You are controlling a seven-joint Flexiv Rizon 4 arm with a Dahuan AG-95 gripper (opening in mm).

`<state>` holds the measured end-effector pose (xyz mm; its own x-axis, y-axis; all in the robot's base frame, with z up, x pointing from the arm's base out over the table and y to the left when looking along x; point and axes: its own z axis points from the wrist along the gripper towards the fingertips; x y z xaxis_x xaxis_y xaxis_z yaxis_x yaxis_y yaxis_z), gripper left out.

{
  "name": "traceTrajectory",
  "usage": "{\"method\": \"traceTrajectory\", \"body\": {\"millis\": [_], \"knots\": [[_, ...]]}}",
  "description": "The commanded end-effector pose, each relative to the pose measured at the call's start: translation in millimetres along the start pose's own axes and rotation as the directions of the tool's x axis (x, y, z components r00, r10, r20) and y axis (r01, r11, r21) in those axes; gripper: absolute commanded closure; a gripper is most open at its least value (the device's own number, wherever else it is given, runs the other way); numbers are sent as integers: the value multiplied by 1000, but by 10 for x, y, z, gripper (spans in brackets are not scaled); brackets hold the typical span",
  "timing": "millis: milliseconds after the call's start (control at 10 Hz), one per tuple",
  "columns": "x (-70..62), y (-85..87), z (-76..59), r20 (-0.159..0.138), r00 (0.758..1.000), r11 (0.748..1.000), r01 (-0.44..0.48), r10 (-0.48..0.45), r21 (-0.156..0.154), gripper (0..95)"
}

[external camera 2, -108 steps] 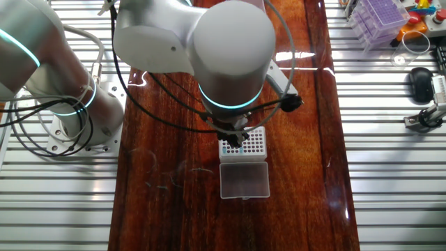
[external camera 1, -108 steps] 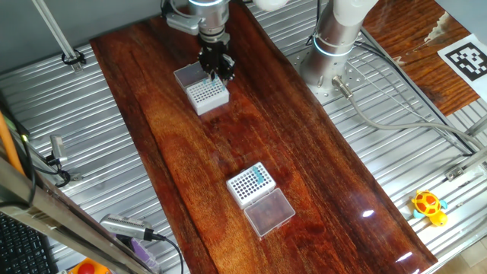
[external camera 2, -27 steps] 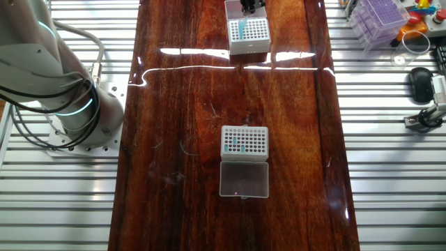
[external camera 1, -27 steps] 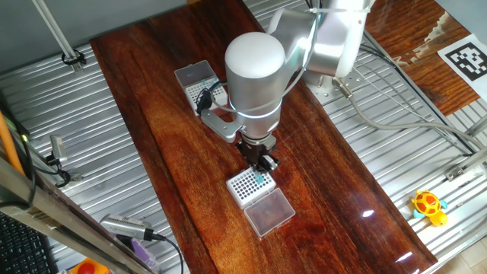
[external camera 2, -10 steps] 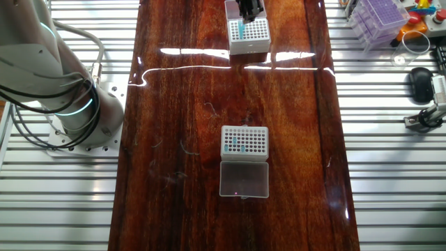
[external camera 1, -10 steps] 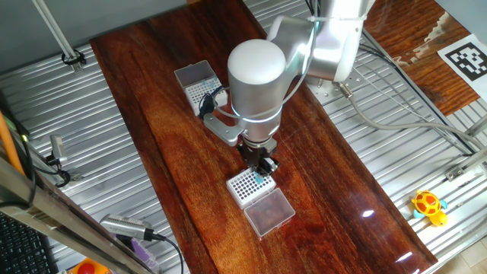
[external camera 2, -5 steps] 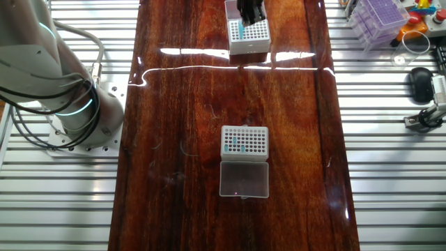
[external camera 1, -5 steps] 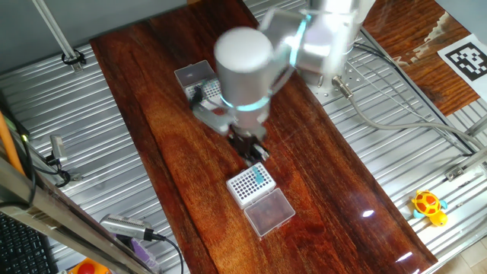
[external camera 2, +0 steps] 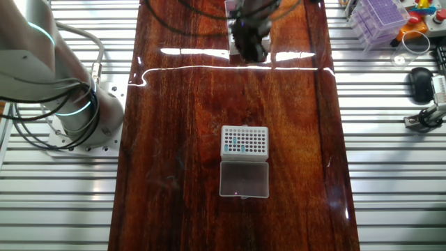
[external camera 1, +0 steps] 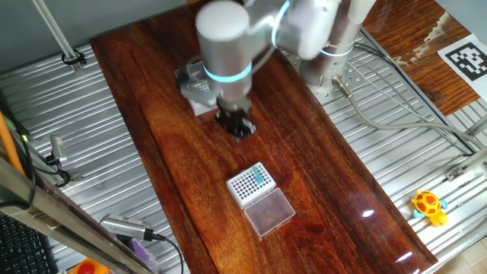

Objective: Transfer all medium pipette tips from one holder to another

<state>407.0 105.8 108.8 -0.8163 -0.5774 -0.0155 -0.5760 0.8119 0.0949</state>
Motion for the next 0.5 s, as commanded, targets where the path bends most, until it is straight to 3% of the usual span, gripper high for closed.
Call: {"method": "traceTrajectory", "body": {"millis": [100, 300, 500], "knots": [[137, -81, -35, -30, 999, 999, -20, 19, -31, 950], [137, -81, -35, -32, 993, 994, -110, 110, -23, 950], [137, -81, -35, -16, 977, 976, -213, 213, -49, 950]]}}
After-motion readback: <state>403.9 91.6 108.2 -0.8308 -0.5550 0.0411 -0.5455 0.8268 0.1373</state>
